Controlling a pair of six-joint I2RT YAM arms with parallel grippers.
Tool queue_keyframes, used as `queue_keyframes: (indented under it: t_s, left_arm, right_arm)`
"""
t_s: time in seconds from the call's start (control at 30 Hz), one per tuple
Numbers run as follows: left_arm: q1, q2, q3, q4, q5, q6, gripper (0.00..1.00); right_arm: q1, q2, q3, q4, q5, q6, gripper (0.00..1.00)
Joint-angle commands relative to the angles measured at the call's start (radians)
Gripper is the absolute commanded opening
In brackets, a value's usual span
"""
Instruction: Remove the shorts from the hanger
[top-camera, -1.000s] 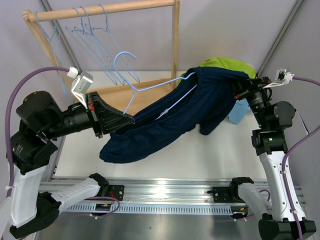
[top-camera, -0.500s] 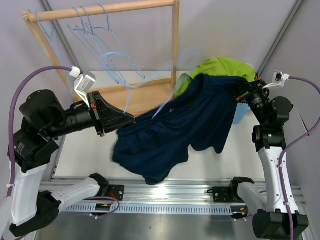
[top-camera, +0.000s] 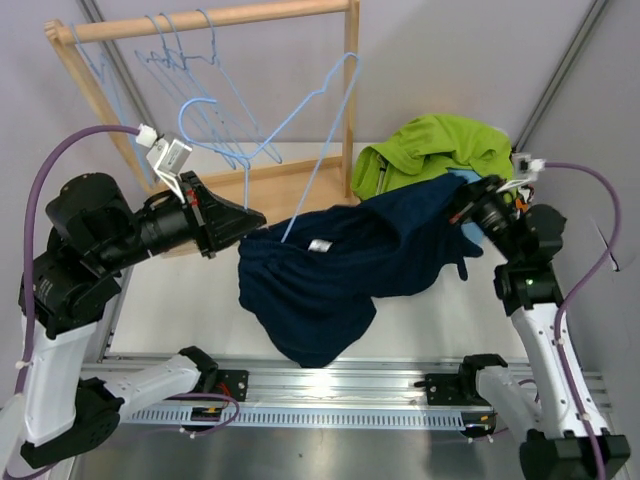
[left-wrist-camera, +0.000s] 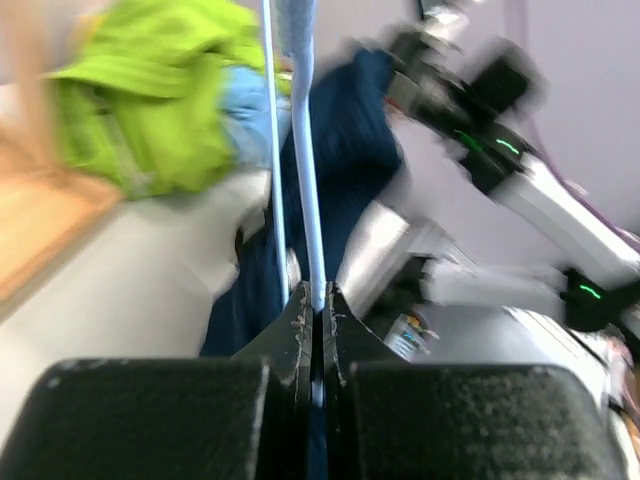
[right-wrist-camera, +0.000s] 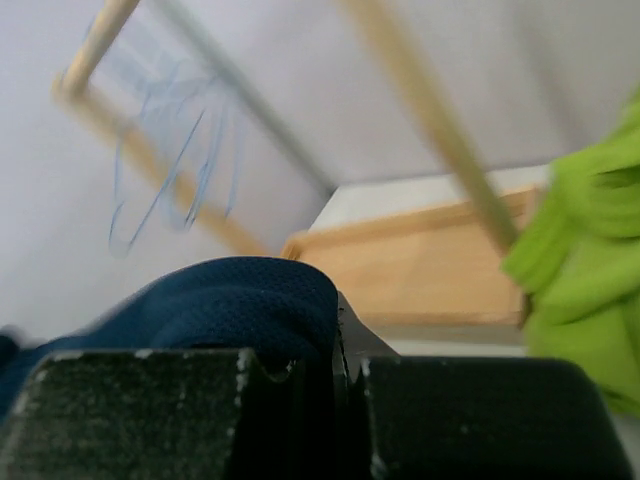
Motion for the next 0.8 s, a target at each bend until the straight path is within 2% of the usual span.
queue_keyframes:
  t_s: [0.0, 0.07, 0.1, 0.2, 0.37, 0.47, 0.5, 0.57, 0.6, 0.67, 0.7, 0.77]
  left_arm:
    - [-0.006, 0.054, 0.071, -0.026, -0.270, 0.047, 0.00]
    - [-0.006, 0.147, 0.142, -0.111, -0.420, 0.056, 0.00]
    - [-0.006, 0.175, 0.156, -0.136, -0.558, 0.065, 0.00]
    - [-0.006, 0.244, 0.182, -0.142, -0.643, 0.093, 0.00]
    - [-0.006, 0.348, 0.248, -0.072, -0.671, 0.124, 0.00]
    - [-0.002, 0.462, 0.364, -0.070, -0.689, 0.136, 0.00]
    - [-0.002, 0.526, 0.460, -0.072, -0.694, 0.139, 0.00]
    - [0.012, 0.600, 0.543, -0.098, -0.692, 0.145, 0.00]
    - [0.018, 0.635, 0.688, -0.113, -0.691, 0.145, 0.00]
    - [0.046, 0.712, 0.725, -0.113, -0.651, 0.138, 0.00]
    - [0.052, 0.724, 0.731, -0.096, -0.643, 0.133, 0.00]
    - [0.060, 0.726, 0.716, -0.084, -0.617, 0.116, 0.00]
  right_arm:
    - [0.190, -0.072, -0.006, 0.054, -0.018, -0.157, 0.00]
    - [0.266, -0.082, 0.037, 0.000, 0.005, -0.244, 0.00]
    - [0.296, -0.080, 0.062, -0.062, 0.005, -0.264, 0.00]
    - [0.300, -0.083, 0.171, -0.141, 0.006, -0.317, 0.00]
    - [0.300, -0.105, 0.292, -0.184, -0.049, -0.324, 0.00]
    - [0.298, -0.129, 0.295, -0.175, -0.084, -0.303, 0.00]
    - [0.300, -0.140, 0.295, -0.181, -0.092, -0.307, 0.00]
    - [0.300, -0.167, 0.304, -0.212, -0.128, -0.330, 0.00]
    - [0.298, -0.172, 0.314, -0.229, -0.148, -0.340, 0.00]
    - [0.300, -0.178, 0.335, -0.253, -0.185, -0.353, 0.00]
    - [0.300, -0.178, 0.343, -0.259, -0.178, -0.360, 0.00]
    - [0.298, -0.152, 0.355, -0.249, -0.065, -0.370, 0.00]
